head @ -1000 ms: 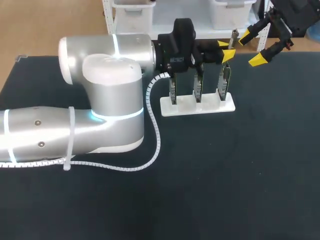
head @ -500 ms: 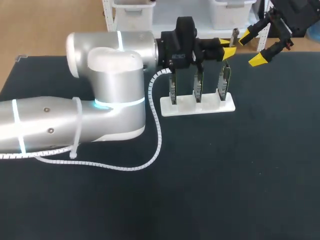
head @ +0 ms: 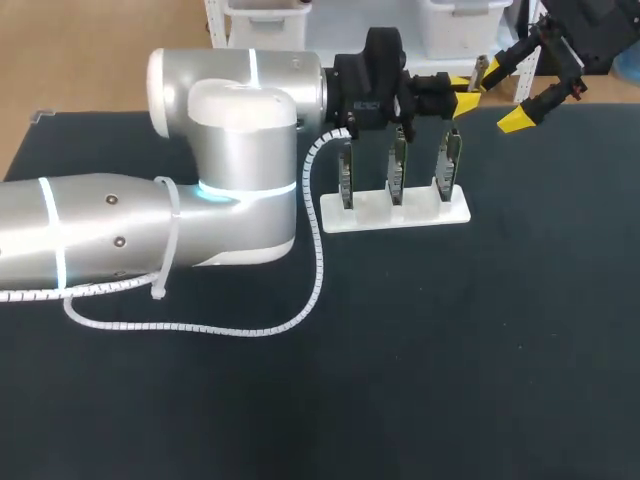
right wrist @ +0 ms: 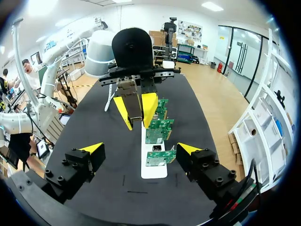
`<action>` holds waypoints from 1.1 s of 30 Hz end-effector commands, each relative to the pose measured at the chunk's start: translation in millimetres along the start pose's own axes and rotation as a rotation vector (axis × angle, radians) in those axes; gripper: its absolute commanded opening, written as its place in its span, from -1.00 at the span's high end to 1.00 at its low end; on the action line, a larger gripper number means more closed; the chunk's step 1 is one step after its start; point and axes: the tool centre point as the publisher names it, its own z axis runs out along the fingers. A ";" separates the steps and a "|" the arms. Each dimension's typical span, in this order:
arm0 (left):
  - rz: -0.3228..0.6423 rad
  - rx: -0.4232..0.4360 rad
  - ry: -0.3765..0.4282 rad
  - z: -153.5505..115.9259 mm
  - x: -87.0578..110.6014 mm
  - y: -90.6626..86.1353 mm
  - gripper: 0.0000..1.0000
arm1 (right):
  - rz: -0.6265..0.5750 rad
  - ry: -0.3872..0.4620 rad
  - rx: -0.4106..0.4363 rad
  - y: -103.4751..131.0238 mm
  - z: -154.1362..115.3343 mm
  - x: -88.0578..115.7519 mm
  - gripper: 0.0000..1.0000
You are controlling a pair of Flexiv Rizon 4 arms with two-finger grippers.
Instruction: Pick up the optical module with the left hand, and insert it into the network port with the right hand.
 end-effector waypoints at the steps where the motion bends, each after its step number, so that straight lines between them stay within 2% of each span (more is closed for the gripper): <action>1: -0.003 -0.022 -0.011 -3.0 4.9 -7.2 1.00 | 0.000 0.001 0.005 2.2 0.0 -0.3 -1.00; 7: -0.012 -0.027 -0.016 -2.6 12.9 -5.0 1.00 | 0.000 0.001 0.005 2.2 0.0 -0.3 -1.00; 20: 0.000 -0.009 -0.020 0.3 14.9 11.0 1.00 | 0.000 0.001 0.005 2.2 0.0 -0.3 -1.00; 33: -0.010 0.004 -0.023 1.3 18.5 14.8 1.00 | 0.000 0.001 0.005 2.2 0.0 -0.3 -1.00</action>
